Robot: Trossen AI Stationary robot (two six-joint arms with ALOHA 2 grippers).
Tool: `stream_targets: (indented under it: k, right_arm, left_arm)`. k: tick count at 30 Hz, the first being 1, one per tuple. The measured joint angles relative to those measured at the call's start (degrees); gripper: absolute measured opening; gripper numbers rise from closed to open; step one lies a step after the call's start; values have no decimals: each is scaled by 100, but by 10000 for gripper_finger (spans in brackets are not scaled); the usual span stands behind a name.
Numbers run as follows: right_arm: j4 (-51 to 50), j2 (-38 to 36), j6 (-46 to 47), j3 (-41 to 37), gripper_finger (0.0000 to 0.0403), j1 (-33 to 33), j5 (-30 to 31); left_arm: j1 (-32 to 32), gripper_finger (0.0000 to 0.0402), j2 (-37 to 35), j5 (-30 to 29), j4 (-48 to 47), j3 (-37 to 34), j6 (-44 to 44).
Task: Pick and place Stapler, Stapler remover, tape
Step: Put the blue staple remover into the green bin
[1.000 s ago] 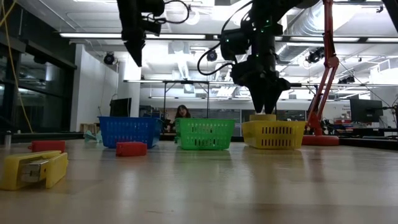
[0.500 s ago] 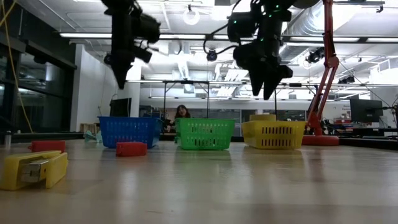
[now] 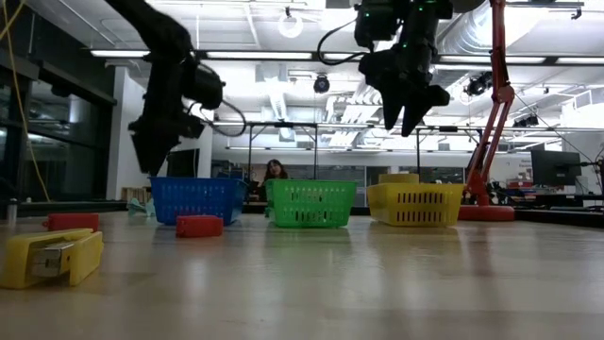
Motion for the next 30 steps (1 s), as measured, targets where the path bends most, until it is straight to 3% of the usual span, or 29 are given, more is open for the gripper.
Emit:
stream_targets:
  k: [6, 15, 24, 30]
  right_arm:
    - [8, -2, -37, 0, 211, 0, 0]
    - [13, -2, -128, 0, 212, 0, 0]
    - [9, -2, -208, 0, 213, 2, -2]
    - [9, -2, -216, 0, 213, 2, -10]
  left_arm:
    - [42, 230, 4, 186, 571, -607, -314]
    - [268, 233, 4, 552, 1089, -692, -405]
    - [253, 305, 4, 619, 1195, -690, -439]
    - [253, 315, 225, 676, 1261, -692, -691]
